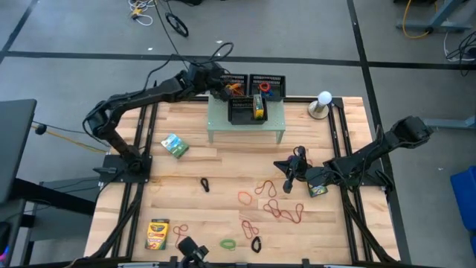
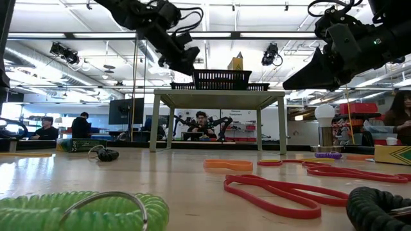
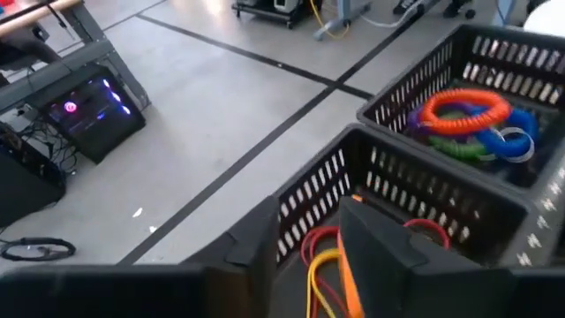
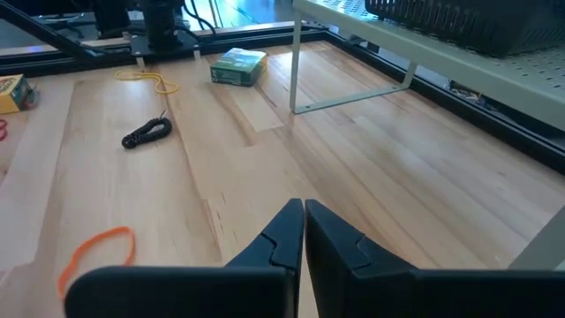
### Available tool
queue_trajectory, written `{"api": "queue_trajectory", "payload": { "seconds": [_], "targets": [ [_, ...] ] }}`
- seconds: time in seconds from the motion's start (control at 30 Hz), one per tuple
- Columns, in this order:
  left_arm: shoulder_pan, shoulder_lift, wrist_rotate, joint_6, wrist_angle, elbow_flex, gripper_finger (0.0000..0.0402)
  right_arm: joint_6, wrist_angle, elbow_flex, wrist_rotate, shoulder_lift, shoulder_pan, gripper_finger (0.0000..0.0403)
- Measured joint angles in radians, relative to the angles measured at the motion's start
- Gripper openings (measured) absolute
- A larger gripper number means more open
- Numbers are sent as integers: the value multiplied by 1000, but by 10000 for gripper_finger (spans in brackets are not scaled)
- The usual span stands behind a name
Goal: Pick & Place Office Desk Supplies
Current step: Put the orange rubberband into the top left black bin, then put the red rubberband into the top left black bin
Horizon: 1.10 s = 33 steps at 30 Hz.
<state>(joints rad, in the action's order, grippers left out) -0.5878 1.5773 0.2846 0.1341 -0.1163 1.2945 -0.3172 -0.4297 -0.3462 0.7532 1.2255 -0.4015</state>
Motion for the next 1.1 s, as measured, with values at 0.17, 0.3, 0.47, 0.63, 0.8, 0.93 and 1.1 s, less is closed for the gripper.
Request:
{"api": "queue_trajectory", "payload": {
  "seconds": [0.17, 0.3, 0.47, 0.63, 0.8, 0.93, 1.1],
  "targets": [
    [6, -71, 2, 38, -87, 0, 167, 0, 0, 0, 0, 0, 0, 23],
    [34, -153, 4, 110, -224, 0, 162, 0, 0, 0, 0, 0, 0, 23],
    [134, -265, -18, 133, -461, 0, 126, 0, 0, 0, 0, 0, 0, 23],
    [317, -338, -23, 101, -711, -3, 96, 0, 0, 0, 0, 0, 0, 23],
    [541, -356, 53, -23, -835, -3, 81, 0, 0, 0, 0, 0, 0, 23],
    [710, -345, 113, -74, -847, -3, 78, 0, 0, 0, 0, 0, 0, 23],
    [852, -345, 124, -73, -714, -84, 78, 0, -1, 0, 0, 0, 0, 23]
  ]
}}
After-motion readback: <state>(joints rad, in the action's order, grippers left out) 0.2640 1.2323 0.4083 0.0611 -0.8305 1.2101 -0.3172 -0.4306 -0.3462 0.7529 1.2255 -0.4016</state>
